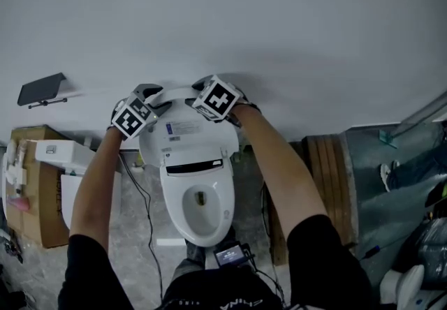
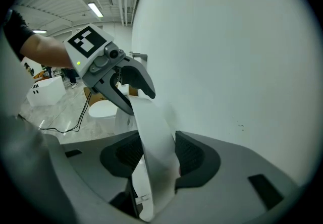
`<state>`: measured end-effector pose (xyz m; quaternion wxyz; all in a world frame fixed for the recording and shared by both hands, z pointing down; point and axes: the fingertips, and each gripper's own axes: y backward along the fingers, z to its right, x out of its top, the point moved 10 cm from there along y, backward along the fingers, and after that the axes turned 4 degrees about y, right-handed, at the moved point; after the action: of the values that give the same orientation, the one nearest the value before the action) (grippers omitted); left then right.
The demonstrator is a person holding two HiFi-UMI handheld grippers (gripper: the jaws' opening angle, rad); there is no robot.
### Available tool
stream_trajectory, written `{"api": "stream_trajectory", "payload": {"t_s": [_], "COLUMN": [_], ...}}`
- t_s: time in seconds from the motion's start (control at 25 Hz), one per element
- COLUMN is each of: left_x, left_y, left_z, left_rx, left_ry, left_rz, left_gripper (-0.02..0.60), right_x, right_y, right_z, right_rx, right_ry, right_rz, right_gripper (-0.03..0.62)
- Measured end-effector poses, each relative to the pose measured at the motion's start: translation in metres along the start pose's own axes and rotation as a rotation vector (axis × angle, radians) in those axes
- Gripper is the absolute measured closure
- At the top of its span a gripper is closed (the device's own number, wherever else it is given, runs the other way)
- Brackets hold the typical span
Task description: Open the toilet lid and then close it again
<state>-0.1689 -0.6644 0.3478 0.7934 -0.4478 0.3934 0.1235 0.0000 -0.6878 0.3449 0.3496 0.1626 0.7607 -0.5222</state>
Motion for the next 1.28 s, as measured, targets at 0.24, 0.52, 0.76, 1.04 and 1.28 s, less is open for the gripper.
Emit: {"api": "stream_trajectory", "payload": {"t_s": [0.24,0.52,0.76,1.04,1.28], "left_x": [-0.006,-0.015,-0.026,-0.045,-0.07], "left_y": [0.027,0.065,0.093,0.114,0.129], "left_z": [0.039,0.107,0.182,0.259,0.32], "left_rx": [-0.078,-0.025,-0.003,0.032,0.054], "left_ry": [-0.02,-0.056,-0.111,-0.188,-0.225], "left_rz": [0.047,0.079,0.037,-0.042,-0.086], "left_gripper": [0.379,0.394,0.393,0.385,0.377], "right_x": [-0.005,-0.028,-0.059,-0.089,-0.113], "right_y": [0.024,0.058,0.089,0.108,0.115], "right_z": [-0.045,-0.105,-0.168,-0.236,-0.289], "right_rx": [0.094,0.082,0.148,0.176,0.219], "right_ry": [0.077,0.189,0.239,0.314,0.235], "right_rz": [0.007,0.035,0.083,0.082,0.061], "right_gripper": [0.399,0.396,0.381,0.364,0.355]}}
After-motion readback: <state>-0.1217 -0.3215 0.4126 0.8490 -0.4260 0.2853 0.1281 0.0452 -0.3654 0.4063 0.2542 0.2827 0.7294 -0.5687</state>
